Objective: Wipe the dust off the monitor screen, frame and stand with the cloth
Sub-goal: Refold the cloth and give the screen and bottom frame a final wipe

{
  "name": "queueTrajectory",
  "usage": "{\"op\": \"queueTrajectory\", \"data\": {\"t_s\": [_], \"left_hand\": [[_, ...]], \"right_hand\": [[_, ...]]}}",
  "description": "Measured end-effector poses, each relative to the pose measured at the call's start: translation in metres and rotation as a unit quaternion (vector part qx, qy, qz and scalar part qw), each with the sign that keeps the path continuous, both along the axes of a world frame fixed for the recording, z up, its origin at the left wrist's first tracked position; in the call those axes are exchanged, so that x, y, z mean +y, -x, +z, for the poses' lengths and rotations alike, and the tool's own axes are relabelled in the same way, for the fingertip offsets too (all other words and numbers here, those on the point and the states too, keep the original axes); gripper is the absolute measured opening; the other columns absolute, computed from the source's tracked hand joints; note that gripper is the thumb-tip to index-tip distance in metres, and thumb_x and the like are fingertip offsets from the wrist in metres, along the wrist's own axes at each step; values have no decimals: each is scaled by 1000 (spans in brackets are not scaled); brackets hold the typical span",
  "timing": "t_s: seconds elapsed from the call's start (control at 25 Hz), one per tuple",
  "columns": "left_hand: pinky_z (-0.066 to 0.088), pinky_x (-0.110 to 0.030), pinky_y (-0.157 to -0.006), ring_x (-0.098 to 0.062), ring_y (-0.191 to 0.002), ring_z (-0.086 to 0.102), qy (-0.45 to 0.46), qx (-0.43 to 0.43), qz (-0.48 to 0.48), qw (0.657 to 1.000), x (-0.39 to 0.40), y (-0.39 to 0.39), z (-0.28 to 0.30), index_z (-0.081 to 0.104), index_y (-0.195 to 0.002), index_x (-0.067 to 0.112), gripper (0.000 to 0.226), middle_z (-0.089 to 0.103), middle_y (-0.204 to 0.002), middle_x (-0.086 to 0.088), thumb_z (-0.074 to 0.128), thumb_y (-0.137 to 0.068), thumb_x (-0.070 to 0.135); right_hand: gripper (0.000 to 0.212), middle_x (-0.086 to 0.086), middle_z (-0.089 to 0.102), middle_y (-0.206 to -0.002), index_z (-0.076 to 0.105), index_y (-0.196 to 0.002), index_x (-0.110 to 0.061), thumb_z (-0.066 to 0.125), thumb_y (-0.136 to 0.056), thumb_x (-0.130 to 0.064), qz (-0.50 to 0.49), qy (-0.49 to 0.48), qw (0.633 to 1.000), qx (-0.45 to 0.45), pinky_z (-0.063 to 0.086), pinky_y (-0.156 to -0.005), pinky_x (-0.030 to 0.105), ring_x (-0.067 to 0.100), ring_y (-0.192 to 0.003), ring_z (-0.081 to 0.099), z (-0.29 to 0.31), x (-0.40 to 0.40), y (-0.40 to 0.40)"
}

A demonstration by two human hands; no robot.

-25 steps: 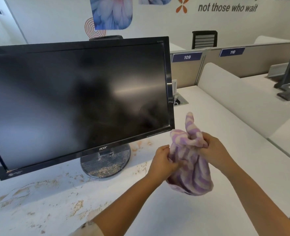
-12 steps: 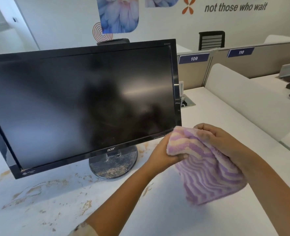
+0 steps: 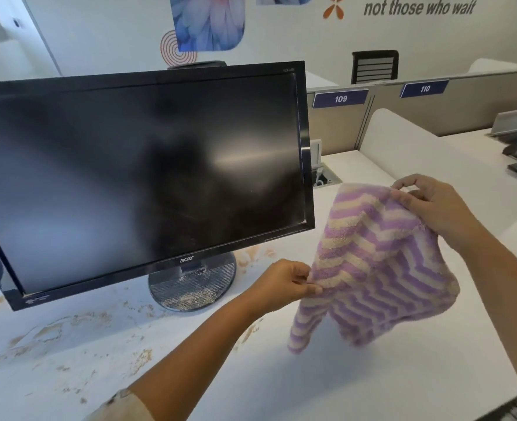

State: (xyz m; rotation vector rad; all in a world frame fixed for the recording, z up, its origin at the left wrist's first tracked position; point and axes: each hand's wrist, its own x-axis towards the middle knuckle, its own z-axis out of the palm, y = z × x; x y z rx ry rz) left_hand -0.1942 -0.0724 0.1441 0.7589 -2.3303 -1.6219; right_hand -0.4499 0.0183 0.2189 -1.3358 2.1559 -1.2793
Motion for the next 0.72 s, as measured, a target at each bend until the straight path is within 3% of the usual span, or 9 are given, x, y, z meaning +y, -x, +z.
{"op": "queueTrajectory", "data": {"t_s": [0.08,0.16,0.24,0.32,0.44,0.52,0.64,0.72], "left_hand": [[53,-30,-78,-19,-81,63,2,7,12,1000,2,1,10,69,-94,2,23,68,-88,-8,66,-82,21],[51,-30,-73,-15,-73,59,14,45,13,999,0,5,30,69,-89,0,22,63,-81,-6,67,-82,21],[52,-25,-73,-13,-76,60,41,55,-13,998,-5,8,50,68,-88,6,20,61,-84,-2,64,-84,25],[50,-16,-72,-7,-79,57,63,44,-33,997,-11,6,64,69,-90,15,15,56,-85,9,62,-84,28],[49,-8,-67,-1,-75,61,32,45,-22,998,-24,2,71,69,-85,22,8,59,-80,16,63,-84,27],[50,-8,-64,3,-70,63,-9,60,18,998,-32,-3,71,68,-80,25,7,64,-73,16,63,-85,25],[48,-8,-62,9,-68,59,31,59,71,995,-38,-14,68,65,-73,30,12,63,-68,24,64,-84,26],[49,-10,-66,7,-71,57,60,65,113,990,-40,-26,64,63,-69,32,16,60,-73,21,63,-84,26]], "right_hand": [[13,6,70,-105,63,-99,-32,66,-87,-28,-1,-99,992,81,44,-73,28,16,-82,62,-15,-4,5],[38,-12,55,-127,54,-119,-35,65,-83,-43,74,-108,984,124,35,-92,24,11,-114,53,-31,-3,-8],[60,-23,48,-133,46,-124,-44,58,-71,-71,172,-82,981,48,36,-101,26,3,-124,46,-44,-2,-39],[75,-24,54,-130,48,-124,-44,56,-61,-83,266,-30,956,-122,47,-98,29,3,-120,53,-60,-8,-73],[74,-18,66,-113,53,-124,-35,69,-62,-70,353,31,879,-318,54,-85,25,6,-106,63,-93,-20,-113],[83,-6,67,-113,46,-127,-17,78,-62,-58,392,-19,846,-361,52,-88,30,18,-112,60,-107,-25,-129],[35,2,67,-95,62,-98,-11,77,-70,-26,384,-105,871,-287,51,-80,18,27,-109,60,-130,-34,-143],[33,8,68,-100,62,-97,-16,79,-69,-23,340,-171,897,-226,51,-75,15,24,-108,62,-134,-43,-149]]}}
